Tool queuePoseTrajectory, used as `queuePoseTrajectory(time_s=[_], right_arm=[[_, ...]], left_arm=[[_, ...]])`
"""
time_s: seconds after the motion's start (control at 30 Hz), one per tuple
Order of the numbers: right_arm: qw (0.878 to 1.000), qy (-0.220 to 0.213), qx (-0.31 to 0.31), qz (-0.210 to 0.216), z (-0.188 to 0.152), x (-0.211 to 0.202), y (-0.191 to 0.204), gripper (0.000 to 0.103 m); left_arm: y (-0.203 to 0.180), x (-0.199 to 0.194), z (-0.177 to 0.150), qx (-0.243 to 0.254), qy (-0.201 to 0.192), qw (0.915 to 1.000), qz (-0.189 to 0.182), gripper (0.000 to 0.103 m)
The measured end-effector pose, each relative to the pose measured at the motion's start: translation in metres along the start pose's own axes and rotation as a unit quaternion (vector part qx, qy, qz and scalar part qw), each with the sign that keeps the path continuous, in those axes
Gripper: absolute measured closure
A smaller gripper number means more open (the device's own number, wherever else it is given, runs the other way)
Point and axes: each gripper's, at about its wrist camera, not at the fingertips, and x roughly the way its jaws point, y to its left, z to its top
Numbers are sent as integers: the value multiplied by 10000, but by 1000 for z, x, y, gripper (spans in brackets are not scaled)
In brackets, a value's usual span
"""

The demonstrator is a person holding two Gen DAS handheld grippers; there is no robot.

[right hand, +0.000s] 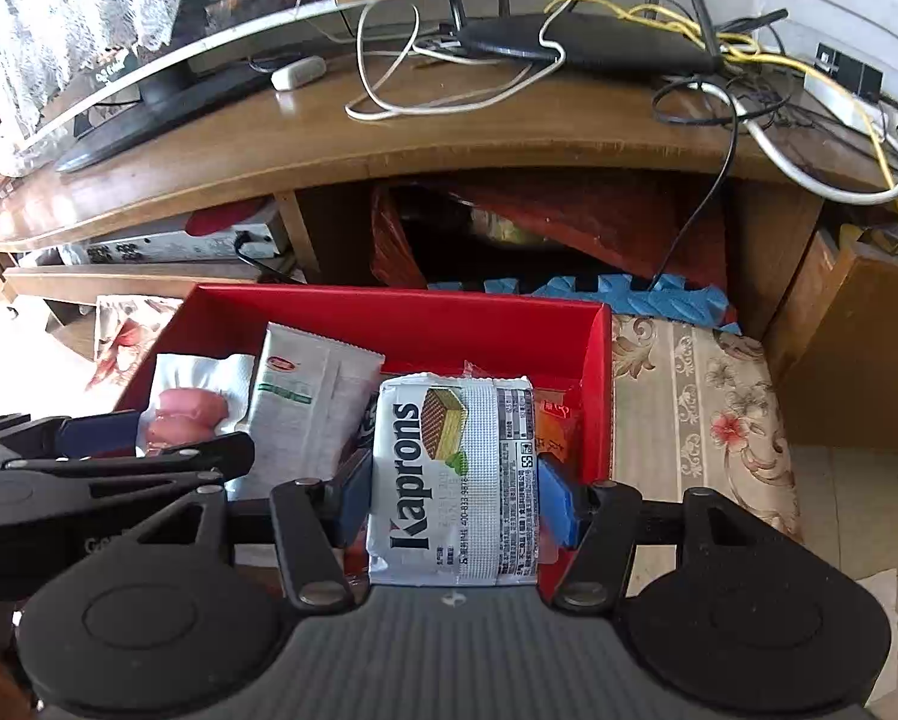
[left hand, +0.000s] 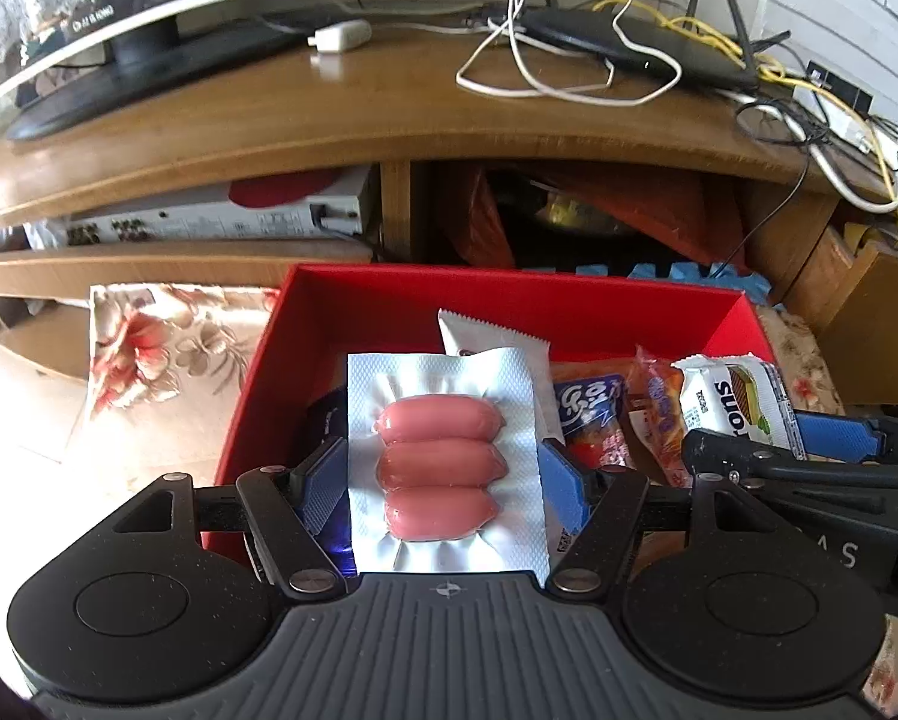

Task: Organize snacks
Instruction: 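Carry the sausage pack and Kaprons wafer over the red box and lower them, then open both grippers to drop the sausage pack and Kaprons wafer into the box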

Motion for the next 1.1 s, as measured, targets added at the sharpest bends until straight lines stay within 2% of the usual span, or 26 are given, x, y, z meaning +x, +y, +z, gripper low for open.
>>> queuePoseTrajectory(time_s=[0.27,0.57,1.1], right_arm=[[9997,247,22,40,-2,17,-1,47],[9994,321,57,140,-4,18,-4,45],[9995,127,203,192,-8,-9,-13,43]], left_arm=[[1,15,-3,29,196,9998,77,29],[3,15,-2,17,184,9998,89,27],[0,-7,-5,-77,-24,9999,-91,23]])
